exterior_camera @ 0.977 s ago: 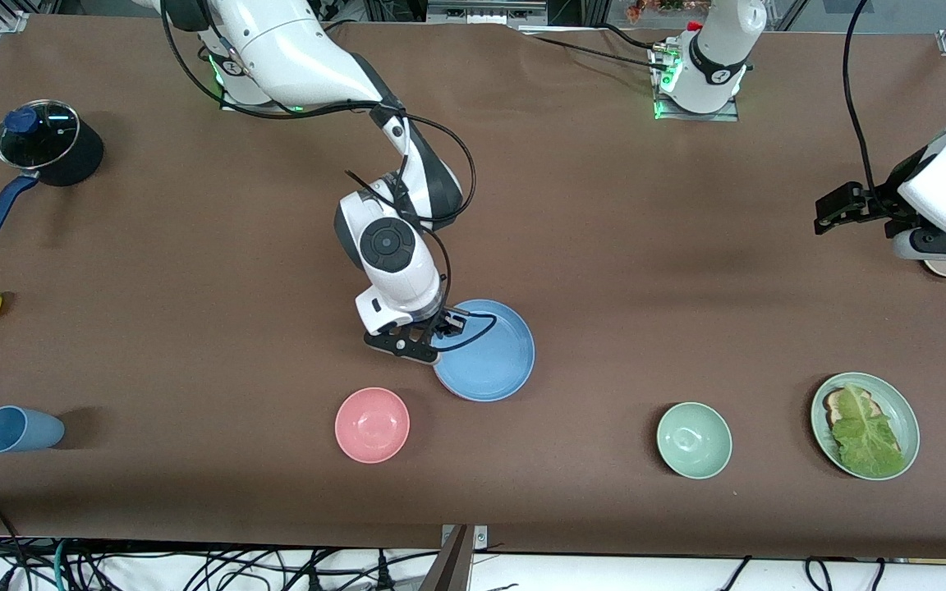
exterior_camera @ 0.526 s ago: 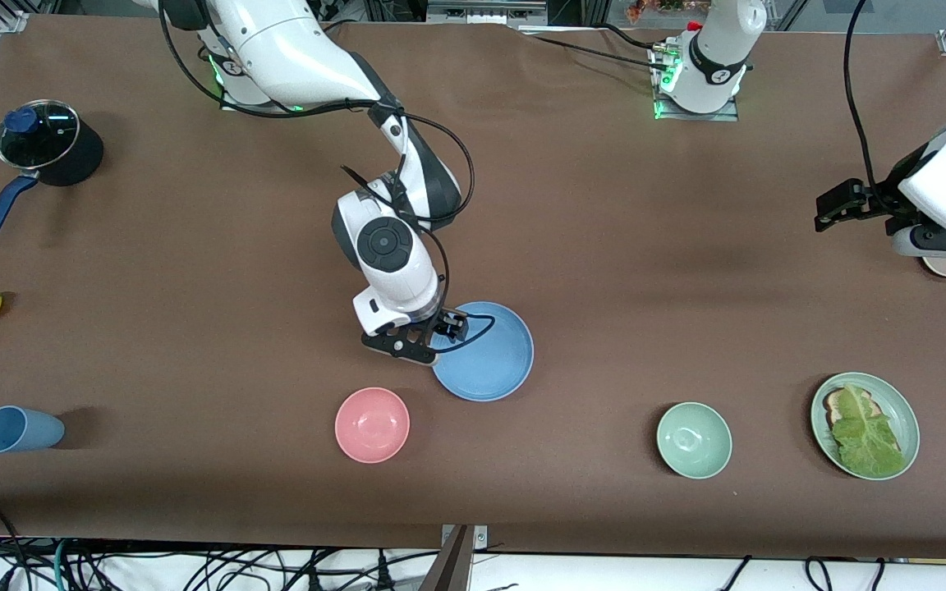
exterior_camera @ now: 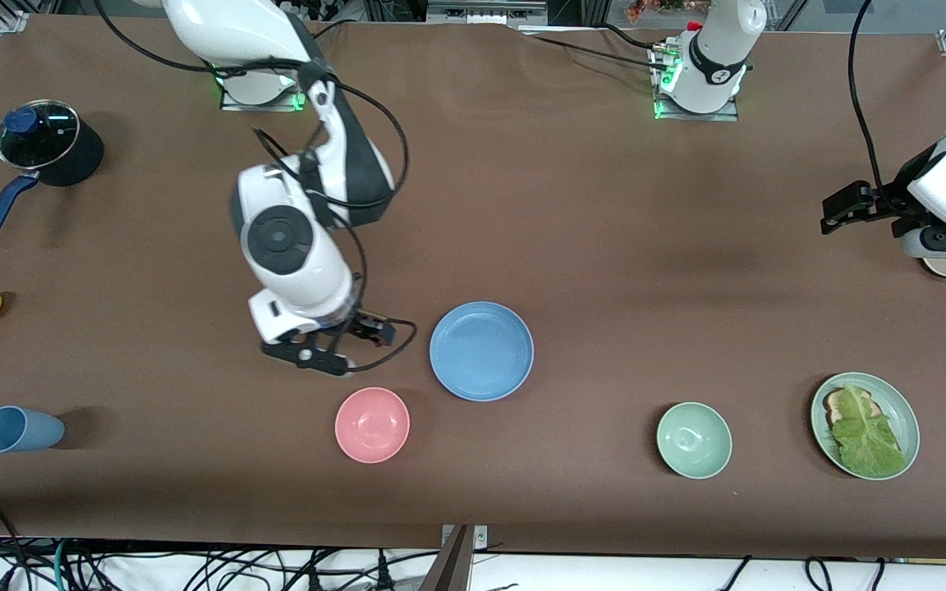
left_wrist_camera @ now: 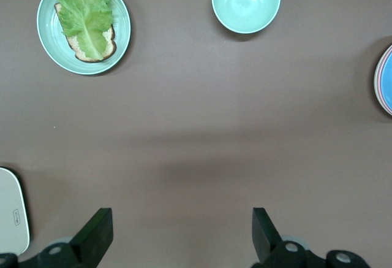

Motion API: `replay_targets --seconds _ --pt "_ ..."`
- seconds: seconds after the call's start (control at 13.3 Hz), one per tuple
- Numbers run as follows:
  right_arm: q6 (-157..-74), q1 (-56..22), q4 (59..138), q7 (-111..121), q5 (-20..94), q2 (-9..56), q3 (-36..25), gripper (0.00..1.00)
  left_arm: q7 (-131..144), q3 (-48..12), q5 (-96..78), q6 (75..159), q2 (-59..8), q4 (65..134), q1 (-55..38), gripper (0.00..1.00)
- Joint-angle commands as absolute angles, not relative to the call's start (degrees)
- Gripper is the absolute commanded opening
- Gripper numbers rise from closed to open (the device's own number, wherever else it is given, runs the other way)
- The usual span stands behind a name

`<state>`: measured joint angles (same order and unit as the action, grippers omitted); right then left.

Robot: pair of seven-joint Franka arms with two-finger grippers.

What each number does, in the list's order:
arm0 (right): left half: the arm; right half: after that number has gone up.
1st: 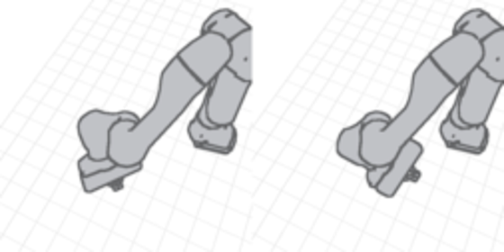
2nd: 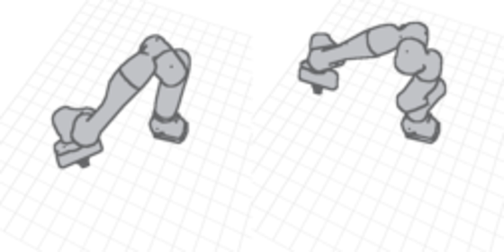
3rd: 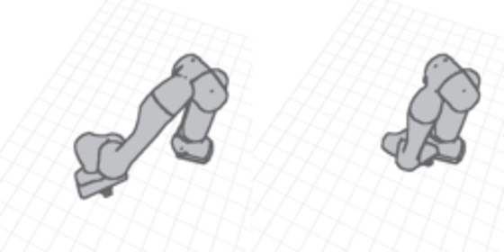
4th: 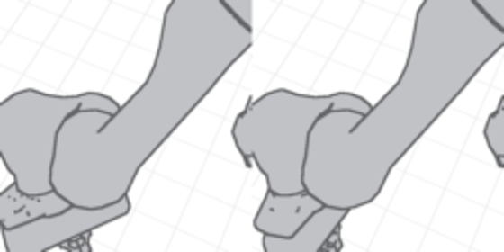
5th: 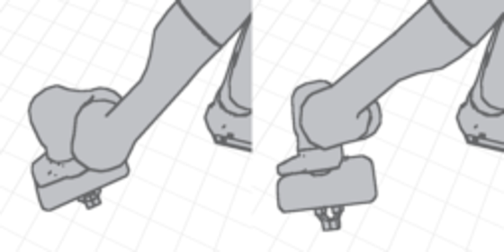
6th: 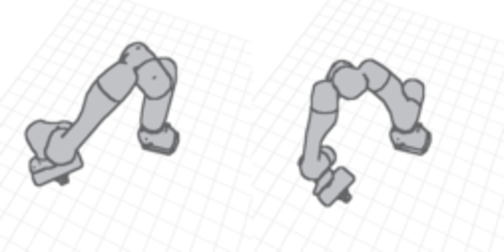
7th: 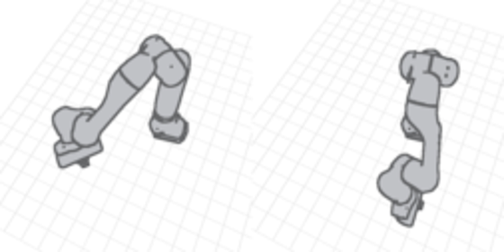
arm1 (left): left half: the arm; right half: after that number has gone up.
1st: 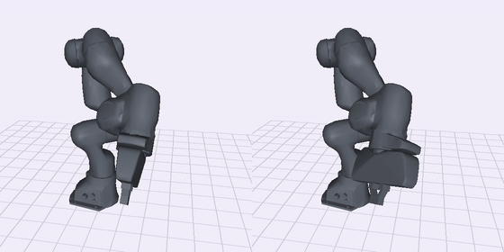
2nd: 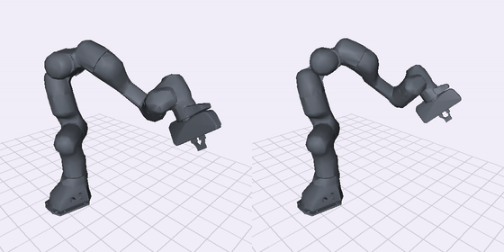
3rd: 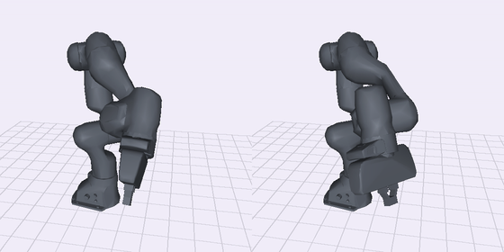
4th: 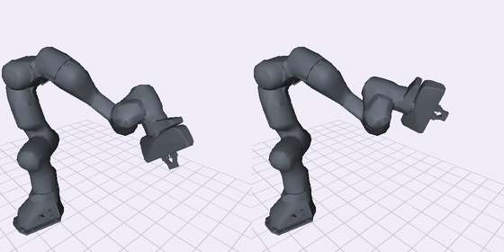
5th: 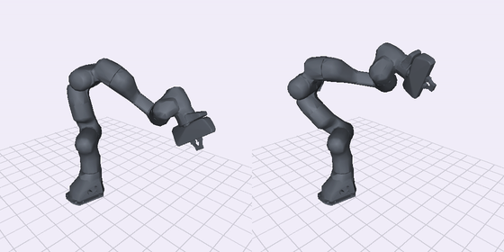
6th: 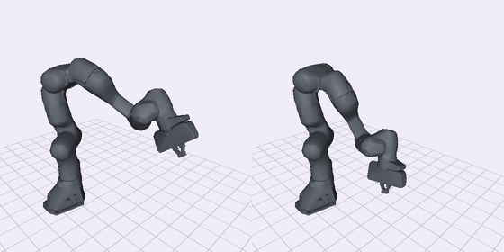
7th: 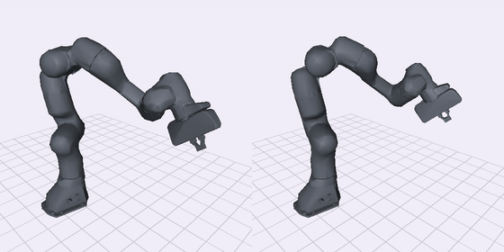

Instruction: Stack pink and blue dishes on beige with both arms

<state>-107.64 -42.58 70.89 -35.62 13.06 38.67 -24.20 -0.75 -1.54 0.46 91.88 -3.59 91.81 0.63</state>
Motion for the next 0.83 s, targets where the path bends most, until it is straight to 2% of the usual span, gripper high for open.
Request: replay_targets --seconds 0.0,0.23,0.38,0.53,0.75 --pt "-100.8 -42.7 72.8 -34.4 12.9 33.7 -26.6 1.00 -2.2 -1.4 0.4 92.2 -3.3 91.8 0.8 1.00" --pt "-95.6 -42.8 72.9 -26.2 12.9 31.8 -30.3 1.00 -2.3 -1.4 0.4 92.2 -3.3 92.0 0.8 1.00" --pt "-92.2 -43.3 72.9 -26.7 12.9 31.4 -30.7 1.00 -2.4 -1.6 0.5 92.4 -3.5 92.2 0.7 1.00" --pt "-89.9 -42.2 75.3 -25.5 12.7 27.4 -29.9 1.00 -2.3 -1.8 0.4 92.5 -4.0 92.1 0.5 1.00" --pt "-90.1 -34.5 82.3 -23.8 9.5 17.5 -20.6 1.00 -2.3 -1.8 0.4 93.2 -4.0 92.1 0.5 1.00"
